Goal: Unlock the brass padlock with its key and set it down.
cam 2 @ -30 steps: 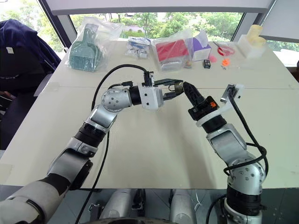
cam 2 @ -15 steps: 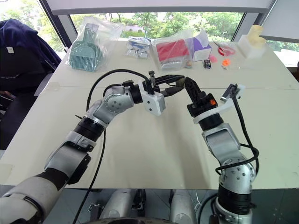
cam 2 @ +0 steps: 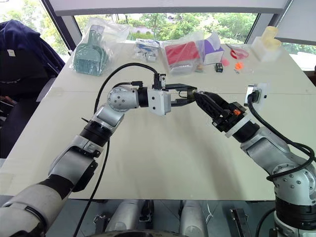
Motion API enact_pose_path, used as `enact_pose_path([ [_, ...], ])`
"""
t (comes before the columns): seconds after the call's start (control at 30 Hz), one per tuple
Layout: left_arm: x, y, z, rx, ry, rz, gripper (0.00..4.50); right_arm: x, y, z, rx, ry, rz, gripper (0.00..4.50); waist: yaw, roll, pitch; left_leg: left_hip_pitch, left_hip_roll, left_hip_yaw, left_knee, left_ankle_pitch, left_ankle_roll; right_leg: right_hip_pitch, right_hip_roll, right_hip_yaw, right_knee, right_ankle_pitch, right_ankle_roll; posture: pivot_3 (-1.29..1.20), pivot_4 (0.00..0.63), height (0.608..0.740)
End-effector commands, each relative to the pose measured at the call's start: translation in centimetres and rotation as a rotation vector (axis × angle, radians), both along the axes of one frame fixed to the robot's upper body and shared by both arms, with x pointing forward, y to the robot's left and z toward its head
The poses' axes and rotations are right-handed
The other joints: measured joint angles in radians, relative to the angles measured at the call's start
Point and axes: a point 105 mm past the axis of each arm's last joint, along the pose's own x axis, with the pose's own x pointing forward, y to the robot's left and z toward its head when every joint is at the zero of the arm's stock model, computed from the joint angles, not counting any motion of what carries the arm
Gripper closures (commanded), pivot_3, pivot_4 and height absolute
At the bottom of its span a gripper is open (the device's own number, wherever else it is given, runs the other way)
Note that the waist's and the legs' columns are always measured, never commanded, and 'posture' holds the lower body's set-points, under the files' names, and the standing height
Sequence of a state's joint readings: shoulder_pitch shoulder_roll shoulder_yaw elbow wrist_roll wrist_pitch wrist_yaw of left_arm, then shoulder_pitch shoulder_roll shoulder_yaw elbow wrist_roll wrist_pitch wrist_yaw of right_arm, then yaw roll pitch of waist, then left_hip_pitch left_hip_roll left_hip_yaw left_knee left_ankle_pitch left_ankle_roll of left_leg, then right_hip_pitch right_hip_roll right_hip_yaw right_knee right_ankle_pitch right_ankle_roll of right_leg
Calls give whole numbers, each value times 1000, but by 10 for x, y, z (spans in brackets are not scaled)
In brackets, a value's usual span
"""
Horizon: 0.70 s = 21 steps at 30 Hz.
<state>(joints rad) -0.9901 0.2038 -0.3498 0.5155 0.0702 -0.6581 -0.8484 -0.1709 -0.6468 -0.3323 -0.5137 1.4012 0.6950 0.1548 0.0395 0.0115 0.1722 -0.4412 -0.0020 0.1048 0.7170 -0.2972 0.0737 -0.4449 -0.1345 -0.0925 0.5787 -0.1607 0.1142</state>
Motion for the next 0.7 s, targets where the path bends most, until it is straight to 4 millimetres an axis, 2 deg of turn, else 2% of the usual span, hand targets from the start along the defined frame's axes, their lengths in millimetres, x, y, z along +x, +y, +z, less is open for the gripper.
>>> enact_pose_path([
  [0.03, -13, -3, 20, -63, -49, -48, 3722, -2, 7, 8, 31, -27, 45, 1629, 0, 0, 0, 0, 0, 0, 0, 0, 0, 0, 0, 0, 0, 0, 0, 0, 150, 735],
  [0.2, -16, -3, 19, -64, -49, -55, 3722, 1, 10, 7, 47, -23, 54, 1629, -1, 0, 0, 0, 0, 0, 0, 0, 0, 0, 0, 0, 0, 0, 0, 0, 150, 735],
  [0.3, -16, -2, 17, -62, -46, -51, 3722, 2, 9, 9, 73, -30, 50, 2376, -1, 0, 0, 0, 0, 0, 0, 0, 0, 0, 0, 0, 0, 0, 0, 0, 150, 735],
  [0.33, -15, -2, 17, -62, -45, -49, 3722, 2, 9, 8, 75, -30, 51, 2958, -1, 0, 0, 0, 0, 0, 0, 0, 0, 0, 0, 0, 0, 0, 0, 0, 150, 735],
  [0.43, -15, -2, 16, -61, -41, -44, 3722, 0, 10, 5, 72, -22, 61, 4311, -1, 0, 0, 0, 0, 0, 0, 0, 0, 0, 0, 0, 0, 0, 0, 0, 150, 735],
  [0.47, -14, -1, 16, -59, -40, -41, 3722, -1, 10, 4, 71, -19, 65, 4443, 0, 0, 0, 0, 0, 0, 0, 0, 0, 0, 0, 0, 0, 0, 0, 0, 150, 735],
  [0.67, -9, 0, 16, -51, -13, -23, 3722, -2, 10, -3, 42, 0, 79, 4442, -1, 0, 0, 0, 0, 0, 0, 0, 0, 0, 0, 0, 0, 0, 0, 0, 150, 735],
  [0.7, -7, 0, 17, -50, -2, -19, 3222, -2, 10, -4, 32, 4, 81, 4442, -1, 0, 0, 0, 0, 0, 0, 0, 0, 0, 0, 0, 0, 0, 0, 0, 150, 735],
])
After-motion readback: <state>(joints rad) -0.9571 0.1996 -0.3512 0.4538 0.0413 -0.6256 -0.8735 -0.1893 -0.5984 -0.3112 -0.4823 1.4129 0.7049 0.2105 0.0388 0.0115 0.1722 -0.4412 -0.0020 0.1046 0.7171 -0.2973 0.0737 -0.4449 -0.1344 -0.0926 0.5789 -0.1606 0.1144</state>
